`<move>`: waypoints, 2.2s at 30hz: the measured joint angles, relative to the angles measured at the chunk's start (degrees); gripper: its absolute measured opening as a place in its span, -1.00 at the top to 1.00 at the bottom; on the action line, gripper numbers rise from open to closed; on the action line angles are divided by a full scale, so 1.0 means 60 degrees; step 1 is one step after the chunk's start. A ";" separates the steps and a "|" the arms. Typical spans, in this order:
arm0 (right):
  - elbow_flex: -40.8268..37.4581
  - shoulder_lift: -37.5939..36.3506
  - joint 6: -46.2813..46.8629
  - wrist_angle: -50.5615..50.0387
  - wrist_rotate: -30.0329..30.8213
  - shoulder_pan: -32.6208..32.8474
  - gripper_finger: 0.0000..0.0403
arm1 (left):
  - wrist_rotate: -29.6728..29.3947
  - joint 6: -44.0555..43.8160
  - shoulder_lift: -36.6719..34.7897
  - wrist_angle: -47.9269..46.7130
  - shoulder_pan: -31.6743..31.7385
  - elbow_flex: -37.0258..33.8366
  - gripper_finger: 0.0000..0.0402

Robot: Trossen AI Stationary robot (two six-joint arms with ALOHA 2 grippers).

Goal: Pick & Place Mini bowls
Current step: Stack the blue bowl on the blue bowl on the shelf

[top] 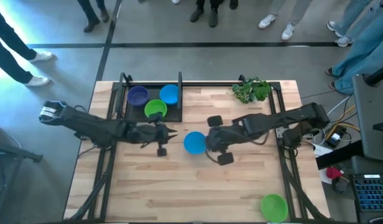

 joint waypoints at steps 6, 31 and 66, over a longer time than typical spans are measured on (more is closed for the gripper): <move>-0.0341 -0.0634 0.0003 -0.0015 0.0004 -0.0004 0.65 | 0.0050 -0.0802 0.1192 0.0002 0.0553 0.0292 0.68; -0.0514 -0.0797 -0.0393 -0.0038 0.0007 -0.0007 0.63 | 0.0507 -0.4320 0.4905 -0.0010 0.1390 0.1969 0.68; -0.0514 -0.0789 -0.0341 -0.0073 0.0022 -0.0007 0.69 | 0.1417 -0.4611 0.5378 -0.0407 0.1600 0.2210 0.99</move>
